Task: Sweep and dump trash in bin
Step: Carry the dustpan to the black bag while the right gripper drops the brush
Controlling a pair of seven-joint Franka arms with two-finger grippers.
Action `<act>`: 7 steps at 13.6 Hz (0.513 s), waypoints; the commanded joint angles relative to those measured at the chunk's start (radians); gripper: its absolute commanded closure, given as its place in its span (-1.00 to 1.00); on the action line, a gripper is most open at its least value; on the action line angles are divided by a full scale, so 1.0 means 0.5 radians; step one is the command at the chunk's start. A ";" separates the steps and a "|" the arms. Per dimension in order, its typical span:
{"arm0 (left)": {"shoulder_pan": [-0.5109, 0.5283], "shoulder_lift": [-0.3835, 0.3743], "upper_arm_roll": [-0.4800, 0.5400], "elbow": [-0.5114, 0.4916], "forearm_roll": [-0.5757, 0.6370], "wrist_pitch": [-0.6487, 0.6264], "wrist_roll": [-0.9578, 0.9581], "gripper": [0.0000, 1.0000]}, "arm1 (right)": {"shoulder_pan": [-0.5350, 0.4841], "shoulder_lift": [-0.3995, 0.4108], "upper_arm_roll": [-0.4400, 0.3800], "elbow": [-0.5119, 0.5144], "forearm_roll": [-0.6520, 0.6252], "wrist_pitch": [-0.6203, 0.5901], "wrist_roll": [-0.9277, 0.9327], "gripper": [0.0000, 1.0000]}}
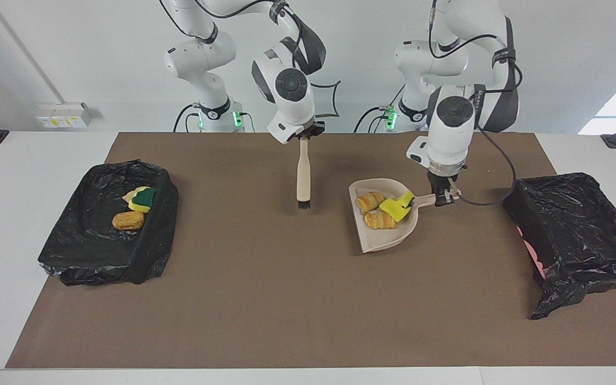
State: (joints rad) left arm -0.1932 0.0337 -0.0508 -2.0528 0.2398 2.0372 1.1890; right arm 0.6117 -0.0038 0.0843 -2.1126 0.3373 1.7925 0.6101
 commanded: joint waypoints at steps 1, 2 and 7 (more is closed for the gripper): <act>0.217 -0.110 -0.015 0.049 0.005 -0.046 0.223 1.00 | 0.178 -0.146 0.003 -0.284 -0.024 0.270 0.269 1.00; 0.291 -0.110 -0.015 0.098 0.008 -0.098 0.260 1.00 | 0.179 -0.143 0.003 -0.358 -0.006 0.441 0.365 1.00; 0.720 -0.089 -0.012 0.338 -0.013 -0.178 0.530 1.00 | 0.304 -0.112 0.006 -0.545 -0.003 0.765 0.320 1.00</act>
State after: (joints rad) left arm 0.1068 -0.0179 -0.0430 -1.9395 0.2400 1.9824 1.3877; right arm 0.7275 -0.0417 0.0879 -2.3398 0.3365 2.1111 0.7732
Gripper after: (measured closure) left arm 0.678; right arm 0.727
